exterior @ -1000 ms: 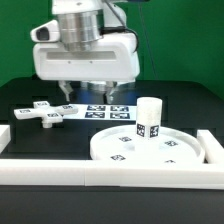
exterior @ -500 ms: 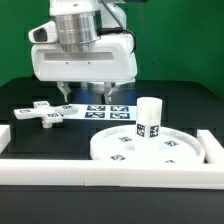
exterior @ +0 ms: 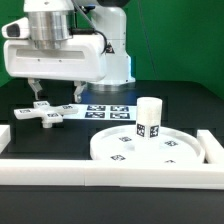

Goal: Assemble round table

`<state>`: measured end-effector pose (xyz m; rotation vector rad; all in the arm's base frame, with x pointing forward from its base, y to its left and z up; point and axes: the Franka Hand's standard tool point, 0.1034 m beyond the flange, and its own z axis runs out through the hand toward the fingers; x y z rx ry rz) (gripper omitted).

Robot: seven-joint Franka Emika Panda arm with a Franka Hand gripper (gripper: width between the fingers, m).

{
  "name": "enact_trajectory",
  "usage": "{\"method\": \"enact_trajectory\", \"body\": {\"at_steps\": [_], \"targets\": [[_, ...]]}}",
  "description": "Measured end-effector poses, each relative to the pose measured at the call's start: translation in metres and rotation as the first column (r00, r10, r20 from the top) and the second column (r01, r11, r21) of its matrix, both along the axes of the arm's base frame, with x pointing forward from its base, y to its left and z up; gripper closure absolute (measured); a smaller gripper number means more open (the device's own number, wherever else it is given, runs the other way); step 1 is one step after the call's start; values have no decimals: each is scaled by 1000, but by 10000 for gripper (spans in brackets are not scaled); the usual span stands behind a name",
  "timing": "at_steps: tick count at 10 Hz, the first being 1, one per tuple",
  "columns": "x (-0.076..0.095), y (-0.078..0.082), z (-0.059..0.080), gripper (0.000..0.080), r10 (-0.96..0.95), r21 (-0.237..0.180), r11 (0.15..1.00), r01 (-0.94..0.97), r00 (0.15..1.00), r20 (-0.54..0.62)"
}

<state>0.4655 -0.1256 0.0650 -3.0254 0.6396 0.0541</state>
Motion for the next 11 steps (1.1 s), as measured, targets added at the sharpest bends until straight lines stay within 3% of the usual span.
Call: {"method": "enact_trajectory", "body": {"at_steps": [3, 8, 11], "targets": [[-2, -2, -2, 151, 8, -1, 1000, -8, 1000, -4], [-30, -37, -10, 151, 66, -25, 997, -67, 998, -12], [-42, -44, -20, 151, 58, -23, 998, -59, 998, -18]]}}
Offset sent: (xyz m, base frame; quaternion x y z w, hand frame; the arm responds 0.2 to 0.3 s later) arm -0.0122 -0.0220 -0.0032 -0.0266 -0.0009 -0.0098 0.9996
